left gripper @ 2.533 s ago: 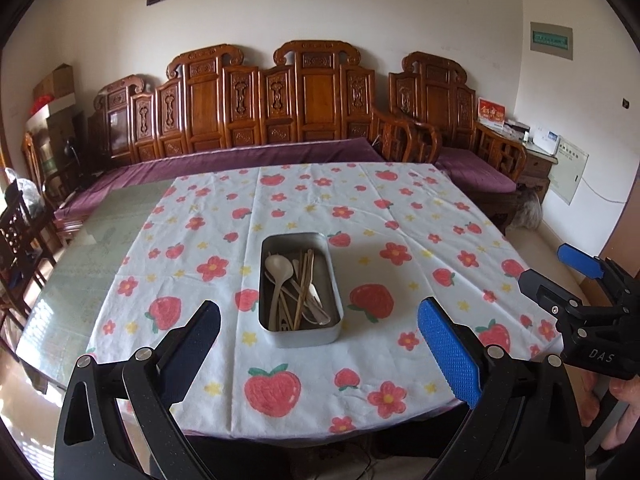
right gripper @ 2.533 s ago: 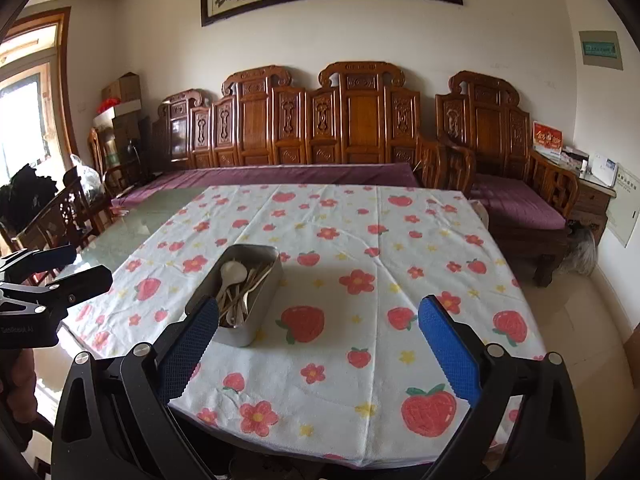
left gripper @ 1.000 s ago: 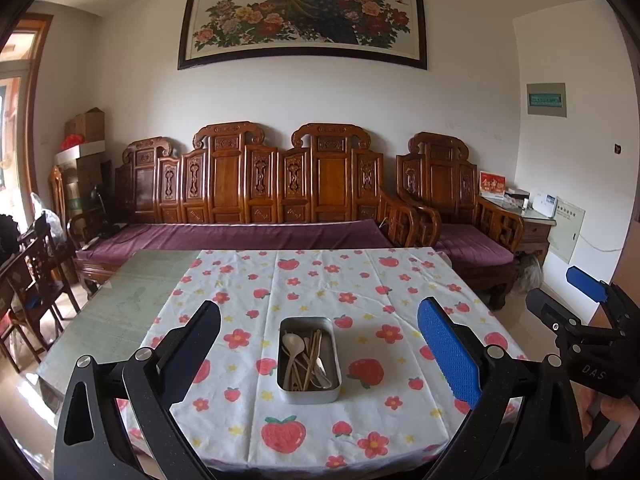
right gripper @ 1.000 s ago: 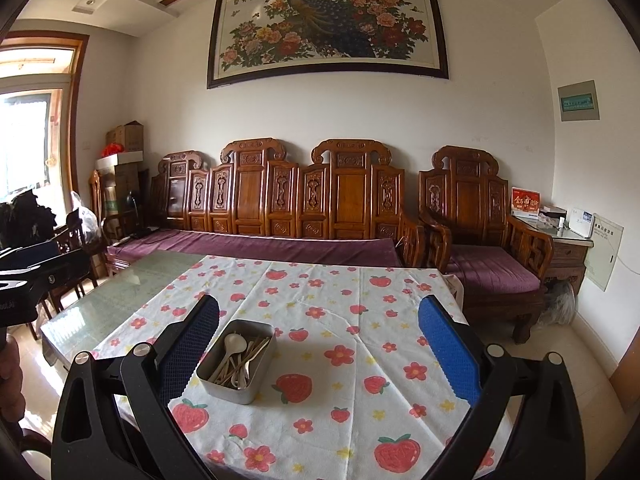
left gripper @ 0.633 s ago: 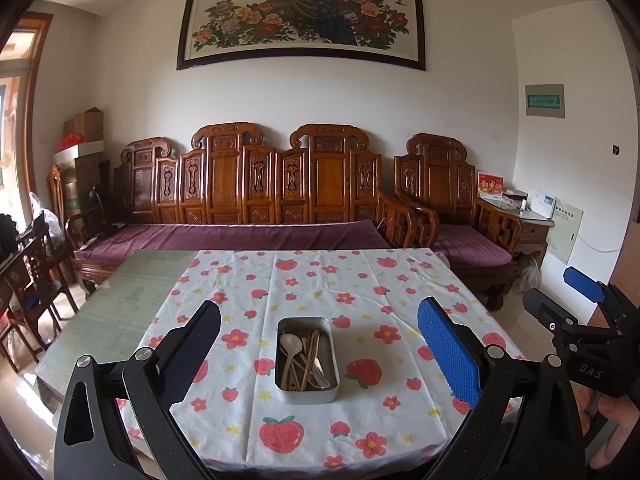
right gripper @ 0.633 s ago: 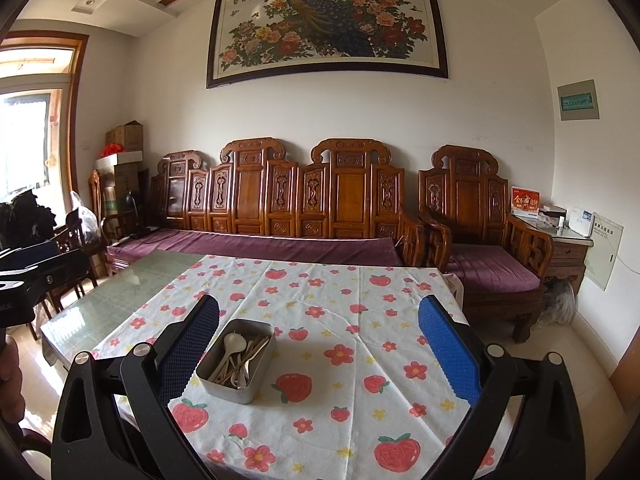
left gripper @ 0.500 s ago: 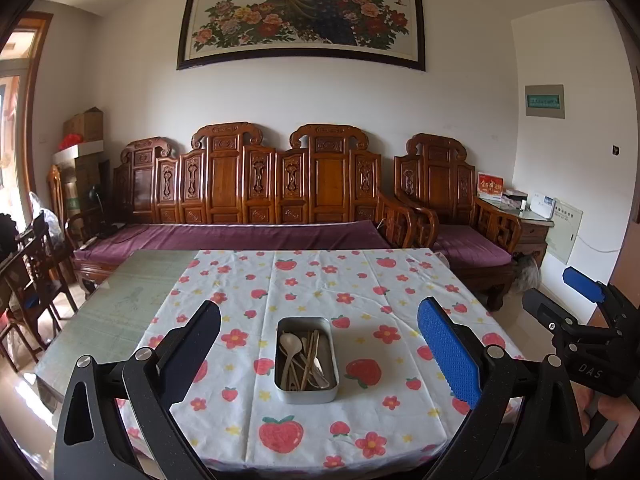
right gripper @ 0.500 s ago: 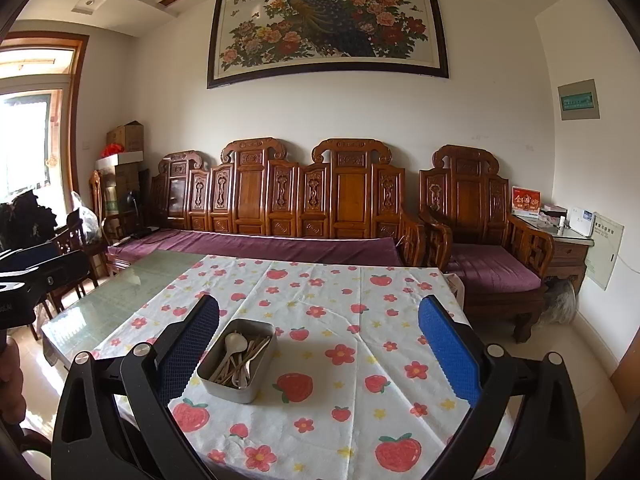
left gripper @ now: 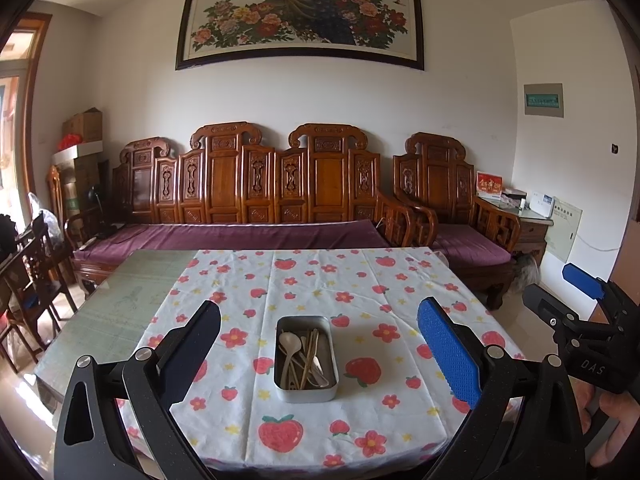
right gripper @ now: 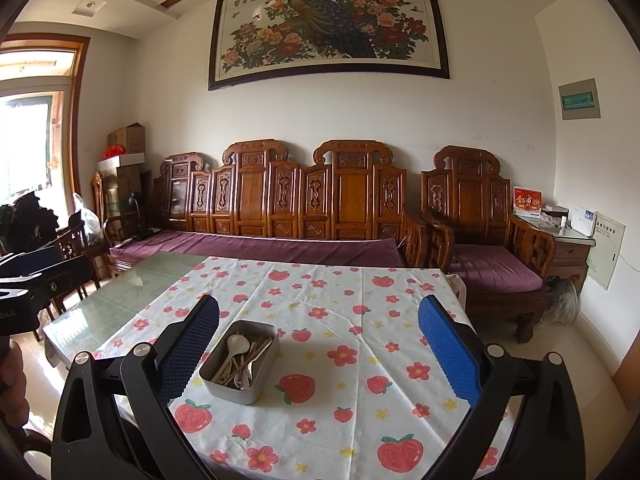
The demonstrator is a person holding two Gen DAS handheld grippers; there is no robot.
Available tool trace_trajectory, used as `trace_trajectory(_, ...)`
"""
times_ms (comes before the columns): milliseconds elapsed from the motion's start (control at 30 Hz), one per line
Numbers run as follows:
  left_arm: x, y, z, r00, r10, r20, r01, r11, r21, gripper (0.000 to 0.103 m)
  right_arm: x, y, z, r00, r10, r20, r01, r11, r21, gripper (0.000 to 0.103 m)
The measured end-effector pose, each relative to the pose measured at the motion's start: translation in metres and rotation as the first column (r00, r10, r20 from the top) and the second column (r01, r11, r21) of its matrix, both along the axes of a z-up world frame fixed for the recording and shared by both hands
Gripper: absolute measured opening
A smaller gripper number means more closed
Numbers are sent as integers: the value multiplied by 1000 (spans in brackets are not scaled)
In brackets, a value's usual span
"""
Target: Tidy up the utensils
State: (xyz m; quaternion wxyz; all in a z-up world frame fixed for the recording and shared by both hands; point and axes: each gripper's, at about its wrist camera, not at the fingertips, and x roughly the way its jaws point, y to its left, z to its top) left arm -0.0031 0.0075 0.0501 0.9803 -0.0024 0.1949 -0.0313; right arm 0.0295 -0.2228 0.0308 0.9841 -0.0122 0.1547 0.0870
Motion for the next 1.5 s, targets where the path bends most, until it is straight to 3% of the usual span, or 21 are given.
trace_trajectory(1500, -1, -3, 0, 1000, -1, 1, 1, 1000, 0, 95, -3, 8, 5, 1000, 5, -3, -5, 1000, 9, 100)
